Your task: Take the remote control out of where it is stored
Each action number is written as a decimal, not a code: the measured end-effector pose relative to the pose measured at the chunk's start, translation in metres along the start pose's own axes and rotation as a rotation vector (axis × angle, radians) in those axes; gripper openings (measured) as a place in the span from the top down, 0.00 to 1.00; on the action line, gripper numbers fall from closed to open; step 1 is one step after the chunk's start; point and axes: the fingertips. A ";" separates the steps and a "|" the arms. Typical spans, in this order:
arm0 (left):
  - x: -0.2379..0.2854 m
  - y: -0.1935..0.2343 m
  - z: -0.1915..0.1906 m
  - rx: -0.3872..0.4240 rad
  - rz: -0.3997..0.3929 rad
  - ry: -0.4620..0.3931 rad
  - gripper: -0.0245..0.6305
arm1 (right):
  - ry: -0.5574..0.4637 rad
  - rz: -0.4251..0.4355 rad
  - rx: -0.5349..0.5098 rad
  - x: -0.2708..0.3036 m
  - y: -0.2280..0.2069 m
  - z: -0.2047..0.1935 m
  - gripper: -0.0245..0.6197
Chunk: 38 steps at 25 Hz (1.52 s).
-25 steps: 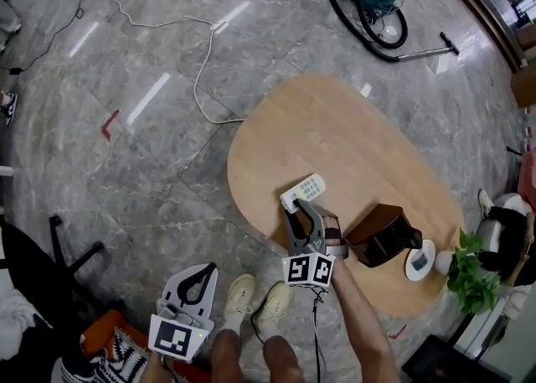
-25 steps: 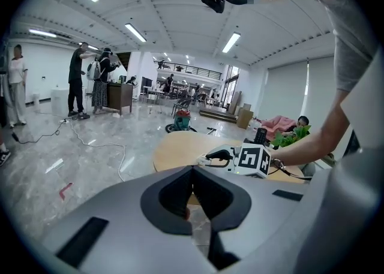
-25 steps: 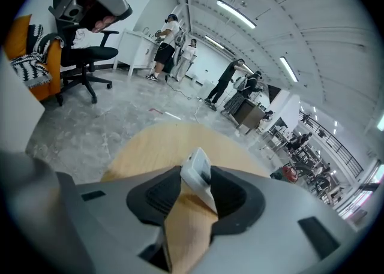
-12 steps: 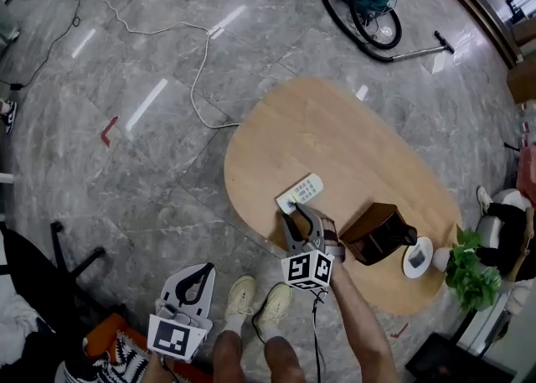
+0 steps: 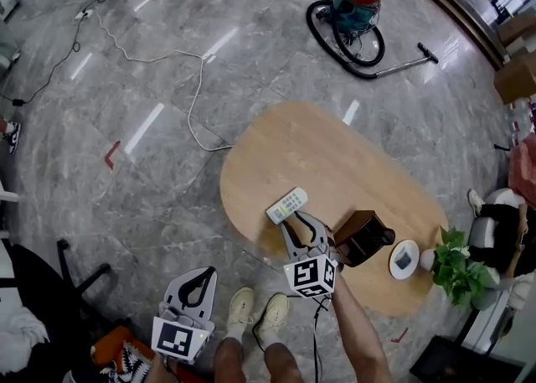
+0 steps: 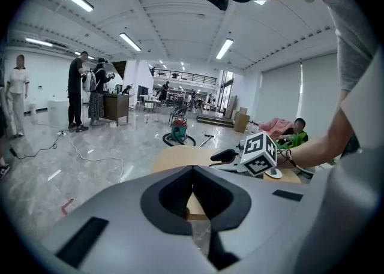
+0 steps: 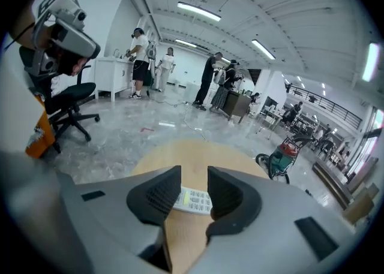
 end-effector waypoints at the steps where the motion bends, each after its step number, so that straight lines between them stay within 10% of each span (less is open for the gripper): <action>1: -0.003 -0.001 0.007 0.005 0.001 -0.005 0.95 | -0.012 -0.009 0.029 -0.007 -0.005 0.008 0.74; 7: -0.023 -0.009 0.054 0.045 -0.012 -0.033 0.95 | -0.096 -0.087 0.134 -0.065 -0.034 0.060 0.95; 38: -0.136 -0.092 0.303 0.239 -0.107 -0.266 0.95 | -0.399 -0.391 0.519 -0.380 -0.102 0.194 0.95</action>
Point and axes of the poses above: the fingertips, and each gripper's own axes: x forward along the fingers, y to its left, z out of its top, and after that the axes turned 8 degrees about x, right-handed
